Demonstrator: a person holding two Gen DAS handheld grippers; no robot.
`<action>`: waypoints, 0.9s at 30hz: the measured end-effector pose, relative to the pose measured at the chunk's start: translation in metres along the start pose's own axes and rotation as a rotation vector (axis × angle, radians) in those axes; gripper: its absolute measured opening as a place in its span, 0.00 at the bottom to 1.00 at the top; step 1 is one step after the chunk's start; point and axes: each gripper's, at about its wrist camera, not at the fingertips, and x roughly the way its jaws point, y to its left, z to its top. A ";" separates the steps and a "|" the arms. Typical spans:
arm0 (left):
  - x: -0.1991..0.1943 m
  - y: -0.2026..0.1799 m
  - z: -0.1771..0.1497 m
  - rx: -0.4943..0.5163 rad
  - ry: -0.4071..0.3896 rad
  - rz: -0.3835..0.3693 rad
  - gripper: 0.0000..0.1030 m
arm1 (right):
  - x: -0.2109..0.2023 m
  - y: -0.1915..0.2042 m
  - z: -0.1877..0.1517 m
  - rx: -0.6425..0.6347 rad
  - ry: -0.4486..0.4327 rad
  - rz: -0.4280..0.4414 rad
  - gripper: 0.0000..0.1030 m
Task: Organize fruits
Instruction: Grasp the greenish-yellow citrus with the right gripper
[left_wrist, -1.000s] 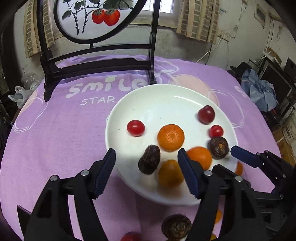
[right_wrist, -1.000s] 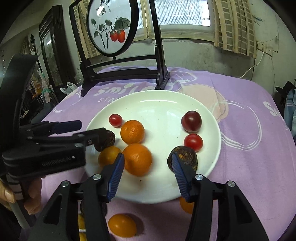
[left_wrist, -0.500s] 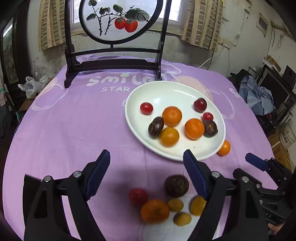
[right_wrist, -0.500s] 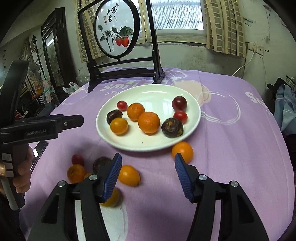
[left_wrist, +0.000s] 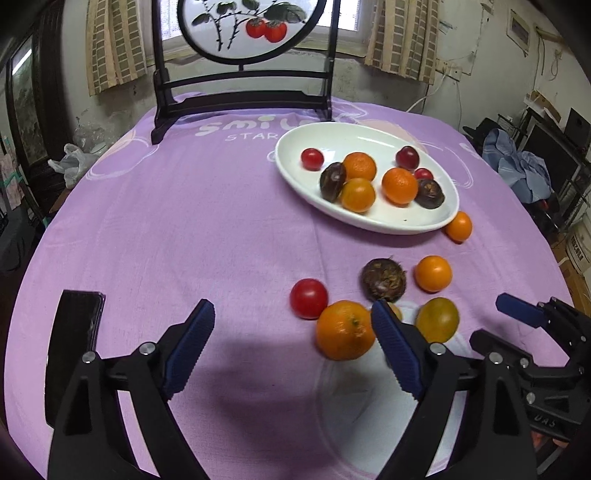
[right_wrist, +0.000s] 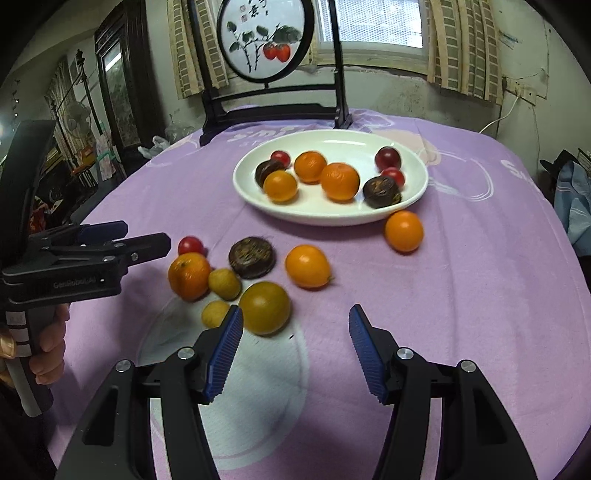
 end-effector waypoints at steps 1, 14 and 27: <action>0.003 0.003 -0.002 -0.006 -0.005 0.002 0.82 | 0.003 0.003 -0.002 -0.005 0.008 -0.002 0.59; 0.010 0.019 -0.005 -0.027 0.015 -0.050 0.82 | 0.025 0.024 0.002 -0.030 0.038 -0.049 0.59; 0.011 0.028 -0.005 -0.072 0.045 -0.070 0.82 | 0.042 0.025 0.015 -0.031 0.058 -0.083 0.57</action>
